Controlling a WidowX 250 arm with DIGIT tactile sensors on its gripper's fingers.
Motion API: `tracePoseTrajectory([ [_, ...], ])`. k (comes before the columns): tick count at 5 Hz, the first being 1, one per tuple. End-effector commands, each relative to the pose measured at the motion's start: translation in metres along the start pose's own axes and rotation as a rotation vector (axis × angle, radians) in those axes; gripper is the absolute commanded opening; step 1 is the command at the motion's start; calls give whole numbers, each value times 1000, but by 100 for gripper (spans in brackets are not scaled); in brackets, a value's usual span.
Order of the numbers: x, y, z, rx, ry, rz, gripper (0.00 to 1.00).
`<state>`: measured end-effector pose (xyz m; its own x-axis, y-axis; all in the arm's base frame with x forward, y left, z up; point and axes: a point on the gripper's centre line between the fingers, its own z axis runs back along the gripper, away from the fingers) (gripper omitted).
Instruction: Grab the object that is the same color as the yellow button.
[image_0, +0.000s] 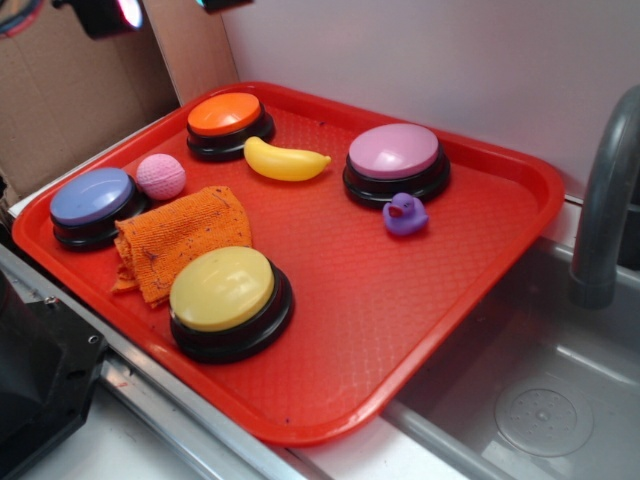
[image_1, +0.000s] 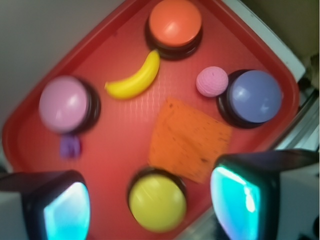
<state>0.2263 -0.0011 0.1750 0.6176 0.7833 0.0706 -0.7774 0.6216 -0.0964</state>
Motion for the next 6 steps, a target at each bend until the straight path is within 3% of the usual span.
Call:
tracePoseTrajectory([
  [1,51,8,-54,15,-128,465,100],
  [2,69,1,-89,40,-178,551,100],
  [3,75,2,-115,72,-172,592,100],
  [5,80,1,-159,78,-151,632,100],
  [6,81,-1,-160,76,-151,587,18],
])
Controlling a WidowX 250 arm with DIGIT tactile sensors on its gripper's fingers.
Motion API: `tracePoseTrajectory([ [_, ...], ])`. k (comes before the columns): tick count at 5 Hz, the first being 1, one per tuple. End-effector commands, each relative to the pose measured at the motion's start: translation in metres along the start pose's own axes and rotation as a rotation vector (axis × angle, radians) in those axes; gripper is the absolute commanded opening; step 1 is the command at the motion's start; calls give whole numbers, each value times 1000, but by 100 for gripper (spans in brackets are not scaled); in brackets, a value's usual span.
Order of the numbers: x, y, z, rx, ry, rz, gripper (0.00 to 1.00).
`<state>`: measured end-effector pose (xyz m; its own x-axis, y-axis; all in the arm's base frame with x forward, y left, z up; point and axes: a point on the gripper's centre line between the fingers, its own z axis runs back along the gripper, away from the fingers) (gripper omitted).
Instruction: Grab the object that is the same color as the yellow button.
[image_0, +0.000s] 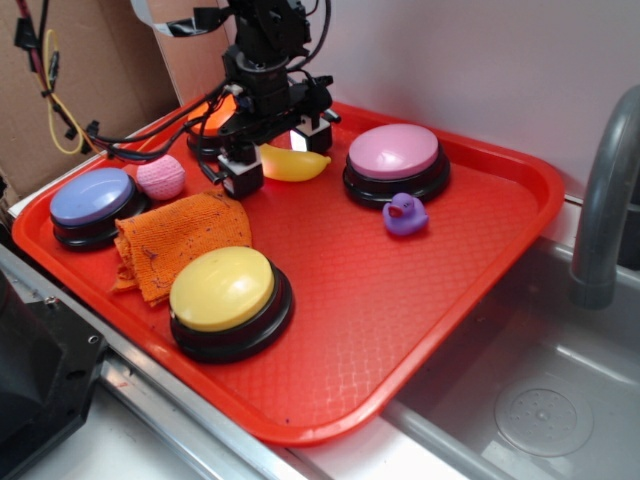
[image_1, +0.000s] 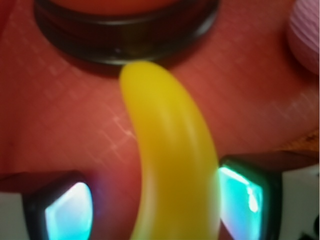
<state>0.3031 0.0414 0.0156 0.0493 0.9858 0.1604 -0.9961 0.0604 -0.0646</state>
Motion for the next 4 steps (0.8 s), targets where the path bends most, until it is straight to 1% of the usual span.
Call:
tracePoseTrajectory([
  [1,18,8,3,-28,6,-54,0],
  [2,20,4,16,-23,28,-146,0],
  [3,23,-3,48,-7,63,-395,0],
  [4,19,-2,84,1,86,-647,0],
])
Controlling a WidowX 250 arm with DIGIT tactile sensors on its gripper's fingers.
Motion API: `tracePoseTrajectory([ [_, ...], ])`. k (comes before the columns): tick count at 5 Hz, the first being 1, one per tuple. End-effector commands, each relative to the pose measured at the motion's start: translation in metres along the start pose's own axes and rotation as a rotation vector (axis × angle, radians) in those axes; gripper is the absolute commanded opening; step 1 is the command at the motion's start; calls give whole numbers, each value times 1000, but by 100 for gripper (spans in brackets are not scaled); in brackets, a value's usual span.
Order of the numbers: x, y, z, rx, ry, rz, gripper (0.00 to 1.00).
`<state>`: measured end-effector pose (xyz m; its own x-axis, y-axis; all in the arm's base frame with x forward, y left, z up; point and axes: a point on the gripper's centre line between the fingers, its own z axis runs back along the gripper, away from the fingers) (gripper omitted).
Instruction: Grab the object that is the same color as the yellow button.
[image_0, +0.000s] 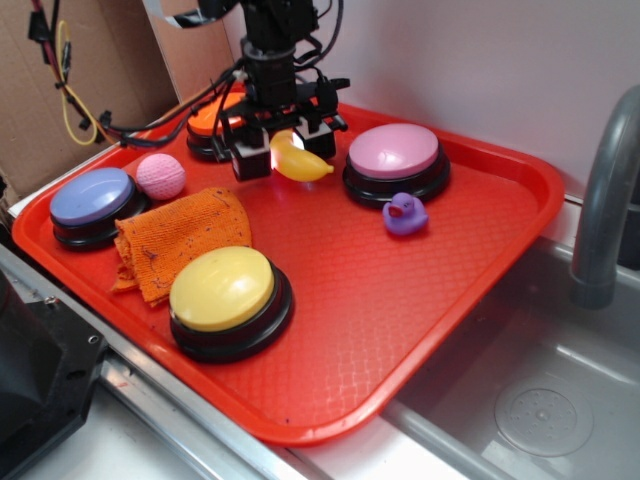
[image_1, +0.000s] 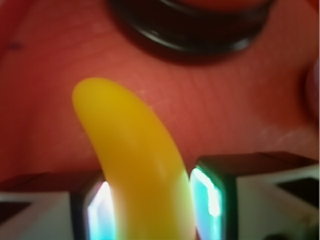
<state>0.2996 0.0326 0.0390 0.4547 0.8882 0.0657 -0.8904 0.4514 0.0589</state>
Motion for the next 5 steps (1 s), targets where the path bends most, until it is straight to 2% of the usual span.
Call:
tracePoseTrajectory([
  [1,-2,18,98,-70,-62,-470,0],
  [2,-18,33,131,-118,-76,-697,0],
  [3,-24,46,143,-146,-58,-888,0],
  [4,-35,54,146,-144,-66,-981,0],
  [5,-40,58,144,-152,-86,-974,0],
])
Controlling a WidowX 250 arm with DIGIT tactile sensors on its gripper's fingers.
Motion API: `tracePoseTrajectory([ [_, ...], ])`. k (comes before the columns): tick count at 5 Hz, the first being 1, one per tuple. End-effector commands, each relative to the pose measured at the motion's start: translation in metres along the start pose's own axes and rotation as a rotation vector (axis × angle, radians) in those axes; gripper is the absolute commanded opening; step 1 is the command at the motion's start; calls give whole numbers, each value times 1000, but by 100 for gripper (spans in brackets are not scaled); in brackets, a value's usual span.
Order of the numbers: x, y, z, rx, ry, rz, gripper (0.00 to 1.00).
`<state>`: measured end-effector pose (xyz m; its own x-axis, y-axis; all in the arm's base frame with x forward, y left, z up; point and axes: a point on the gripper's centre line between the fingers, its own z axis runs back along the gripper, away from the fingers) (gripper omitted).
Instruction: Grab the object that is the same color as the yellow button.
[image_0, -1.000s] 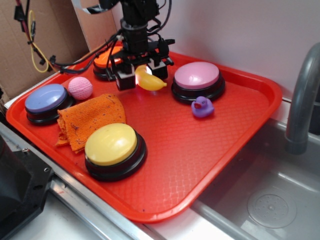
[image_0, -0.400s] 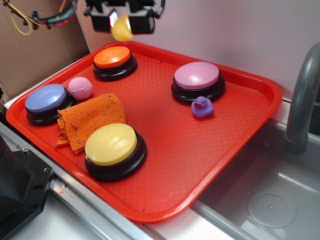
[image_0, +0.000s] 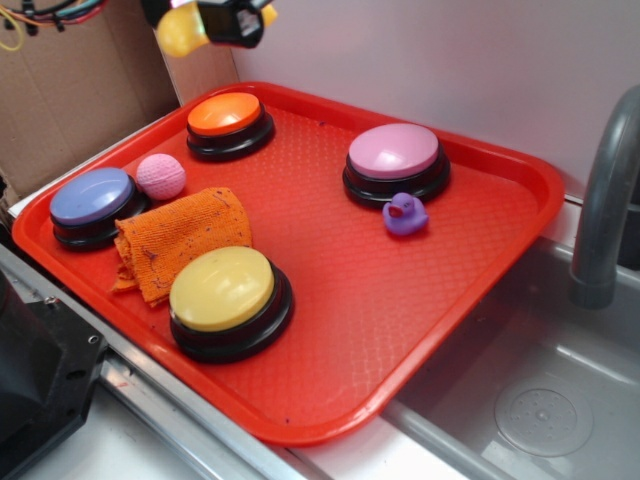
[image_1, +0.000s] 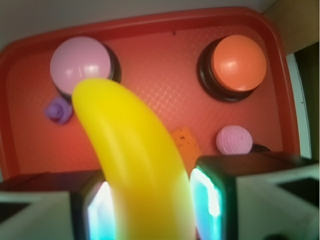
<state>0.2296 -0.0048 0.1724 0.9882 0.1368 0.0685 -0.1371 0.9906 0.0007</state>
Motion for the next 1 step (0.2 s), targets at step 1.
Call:
tracePoseTrajectory([
  [1,9,23,13,-25,-47,13,0],
])
